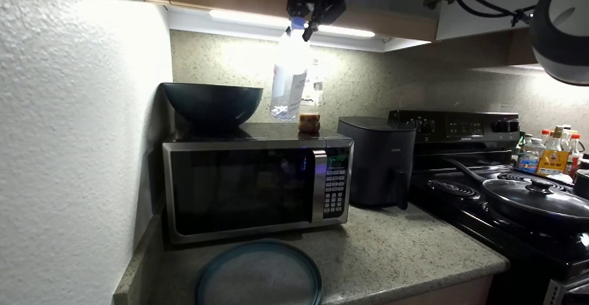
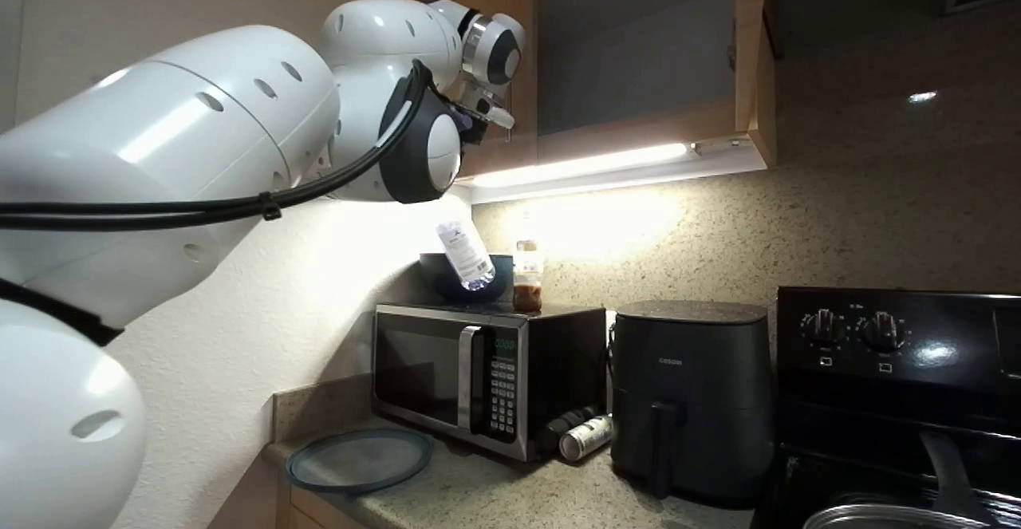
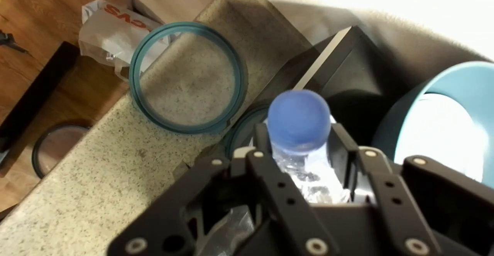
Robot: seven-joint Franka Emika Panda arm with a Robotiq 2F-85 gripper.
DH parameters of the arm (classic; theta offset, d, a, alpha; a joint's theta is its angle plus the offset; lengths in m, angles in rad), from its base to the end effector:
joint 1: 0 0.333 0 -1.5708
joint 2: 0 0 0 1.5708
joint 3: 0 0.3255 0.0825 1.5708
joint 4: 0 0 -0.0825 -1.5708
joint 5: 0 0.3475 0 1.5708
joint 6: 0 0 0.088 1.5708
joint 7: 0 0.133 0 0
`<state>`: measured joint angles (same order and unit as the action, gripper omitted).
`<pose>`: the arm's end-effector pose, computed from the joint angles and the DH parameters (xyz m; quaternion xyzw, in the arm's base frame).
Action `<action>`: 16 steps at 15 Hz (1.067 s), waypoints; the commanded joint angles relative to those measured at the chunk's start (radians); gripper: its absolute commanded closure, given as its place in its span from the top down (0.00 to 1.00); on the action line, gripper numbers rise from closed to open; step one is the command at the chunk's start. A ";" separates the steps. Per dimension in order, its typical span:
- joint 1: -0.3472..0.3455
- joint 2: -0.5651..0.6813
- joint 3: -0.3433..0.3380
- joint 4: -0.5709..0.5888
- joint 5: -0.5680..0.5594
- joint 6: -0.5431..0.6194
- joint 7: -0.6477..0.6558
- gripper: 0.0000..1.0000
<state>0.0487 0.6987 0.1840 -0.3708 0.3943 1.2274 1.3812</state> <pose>0.6217 0.1399 0.6714 -0.8416 0.4783 0.1058 0.2274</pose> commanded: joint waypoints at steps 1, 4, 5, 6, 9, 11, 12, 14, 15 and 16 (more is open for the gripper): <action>-0.037 0.017 0.050 -0.038 0.066 0.010 -0.027 0.16; -0.030 0.070 0.055 -0.016 0.064 -0.015 -0.024 0.16; -0.022 0.082 0.049 -0.016 0.052 -0.022 -0.020 0.16; -0.012 0.092 0.040 -0.016 0.036 -0.028 -0.014 0.16; 0.003 0.078 0.025 -0.060 0.007 -0.039 -0.013 0.66; 0.002 0.081 0.025 -0.049 0.007 -0.058 -0.015 0.73; -0.001 0.081 0.028 -0.048 0.013 -0.066 -0.015 0.80; -0.004 0.083 0.030 -0.045 0.018 -0.067 -0.016 0.92; -0.010 0.083 0.034 -0.044 0.025 -0.069 -0.019 0.98; -0.010 0.082 0.033 -0.044 0.024 -0.065 -0.015 0.99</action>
<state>0.0467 0.8003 0.2132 -0.3708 0.4187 1.1679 1.3802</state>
